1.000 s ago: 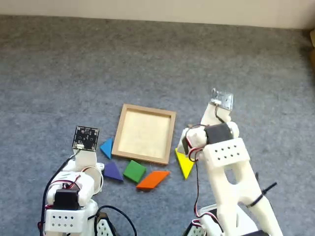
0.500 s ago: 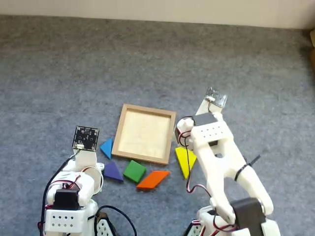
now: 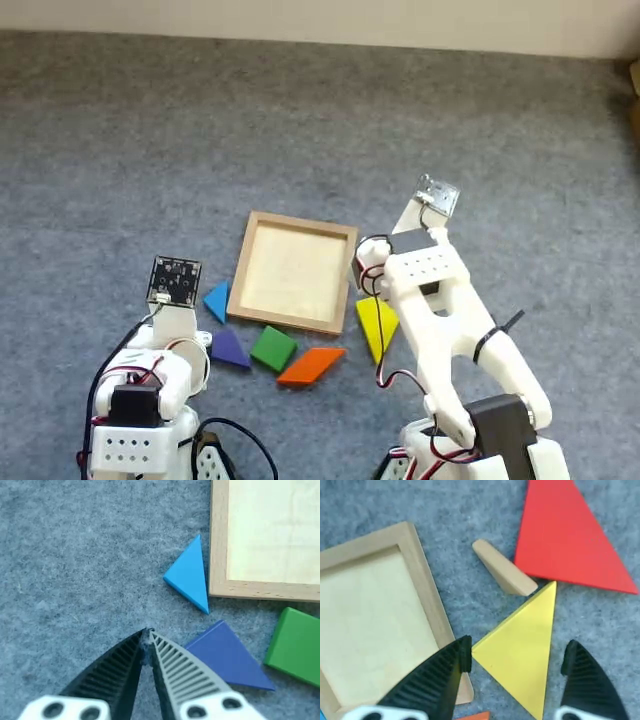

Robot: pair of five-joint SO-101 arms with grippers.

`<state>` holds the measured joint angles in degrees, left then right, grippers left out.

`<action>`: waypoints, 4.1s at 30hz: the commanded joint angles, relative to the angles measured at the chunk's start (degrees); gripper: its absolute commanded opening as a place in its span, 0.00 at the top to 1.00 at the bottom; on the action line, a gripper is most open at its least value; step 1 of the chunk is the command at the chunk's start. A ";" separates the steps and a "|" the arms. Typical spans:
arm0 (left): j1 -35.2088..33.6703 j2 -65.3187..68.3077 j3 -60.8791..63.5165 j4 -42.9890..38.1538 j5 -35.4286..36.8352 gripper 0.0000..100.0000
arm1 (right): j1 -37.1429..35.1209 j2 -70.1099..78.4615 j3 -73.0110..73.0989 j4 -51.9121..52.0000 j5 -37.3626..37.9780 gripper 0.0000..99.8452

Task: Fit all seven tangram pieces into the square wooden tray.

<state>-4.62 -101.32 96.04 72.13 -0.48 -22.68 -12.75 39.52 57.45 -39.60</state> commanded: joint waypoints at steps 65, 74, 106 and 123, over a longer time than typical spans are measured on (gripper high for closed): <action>-0.57 -3.03 1.10 0.26 0.26 0.99 | 3.12 9.71 1.27 -5.76 5.54 0.81; -0.57 -3.03 1.10 0.26 0.26 0.99 | 2.86 2.42 1.36 -0.04 5.63 0.81; -0.57 -3.03 1.10 0.26 0.26 0.99 | -11.47 -5.49 -6.64 -7.08 12.57 0.81; -0.57 -3.03 1.10 0.26 0.26 0.99 | -15.34 12.18 -16.75 -8.66 12.04 0.81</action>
<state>-4.62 -101.32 96.04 72.13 -0.48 -36.31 0.44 26.95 49.80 -27.74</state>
